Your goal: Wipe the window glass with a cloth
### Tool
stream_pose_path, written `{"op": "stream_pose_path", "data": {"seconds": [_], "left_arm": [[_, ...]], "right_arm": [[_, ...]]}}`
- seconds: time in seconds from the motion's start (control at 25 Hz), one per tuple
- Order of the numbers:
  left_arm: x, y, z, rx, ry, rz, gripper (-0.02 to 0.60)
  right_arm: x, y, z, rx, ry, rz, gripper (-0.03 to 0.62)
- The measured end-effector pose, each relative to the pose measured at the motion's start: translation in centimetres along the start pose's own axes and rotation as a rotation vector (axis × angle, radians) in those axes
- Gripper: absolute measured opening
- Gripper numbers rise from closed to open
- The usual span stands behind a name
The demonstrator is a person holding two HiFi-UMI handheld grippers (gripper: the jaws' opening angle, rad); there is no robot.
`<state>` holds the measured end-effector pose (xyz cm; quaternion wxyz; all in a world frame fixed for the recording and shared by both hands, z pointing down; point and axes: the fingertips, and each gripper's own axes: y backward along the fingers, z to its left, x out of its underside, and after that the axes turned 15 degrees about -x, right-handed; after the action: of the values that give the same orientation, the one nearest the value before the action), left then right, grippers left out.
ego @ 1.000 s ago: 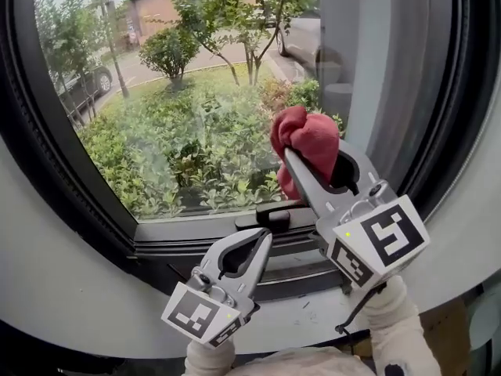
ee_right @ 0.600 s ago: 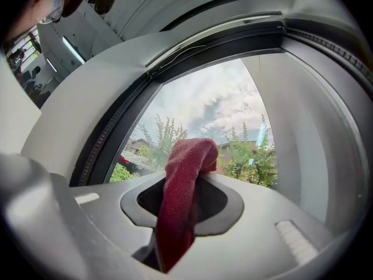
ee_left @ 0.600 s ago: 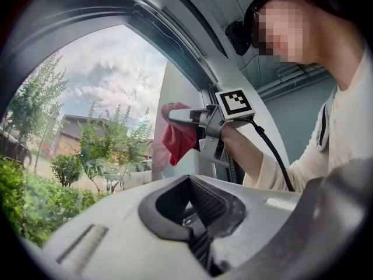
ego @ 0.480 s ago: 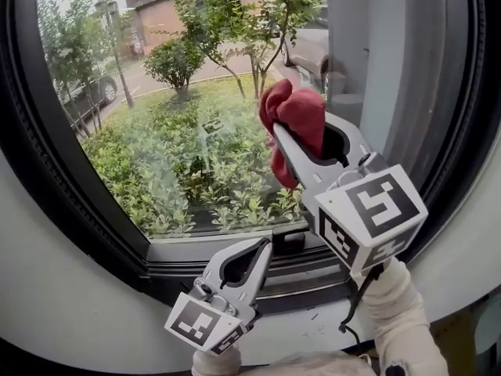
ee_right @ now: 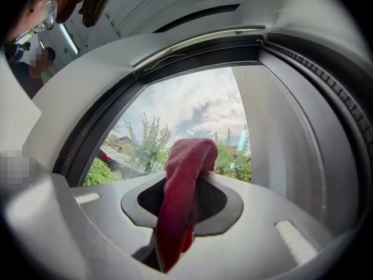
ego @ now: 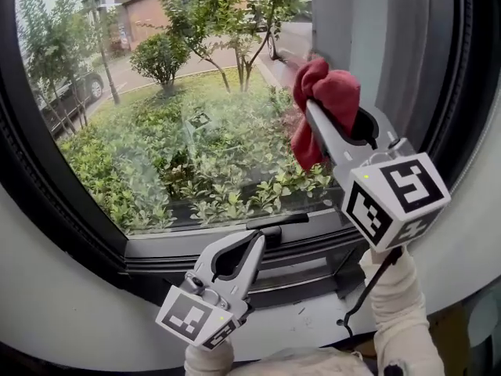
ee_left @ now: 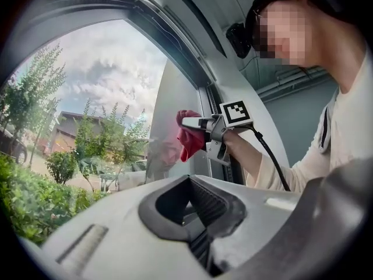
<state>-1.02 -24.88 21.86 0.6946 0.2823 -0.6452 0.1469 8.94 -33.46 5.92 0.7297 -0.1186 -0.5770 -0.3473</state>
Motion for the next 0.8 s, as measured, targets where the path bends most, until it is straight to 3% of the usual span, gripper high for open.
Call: {"op": "stream_pose_path", "data": {"seconds": [0.36, 0.6, 0.8], "left_arm": [[0.4, -2.9, -4.2, 0.046, -0.014, 0.004, 0.000], [0.3, -3.6, -5.5, 0.056, -0.019, 0.006, 0.000], [1.3, -3.2, -5.3, 0.046, -0.022, 0.029, 0.001]], "right_arm": [[0.9, 5.8, -7.5, 0.136, 0.001, 0.037, 0.123], [1.3, 6.2, -7.3, 0.143, 0.022, 0.019, 0.123], [4.0, 6.7, -5.9, 0.117, -0.005, 0.002, 0.124]]}}
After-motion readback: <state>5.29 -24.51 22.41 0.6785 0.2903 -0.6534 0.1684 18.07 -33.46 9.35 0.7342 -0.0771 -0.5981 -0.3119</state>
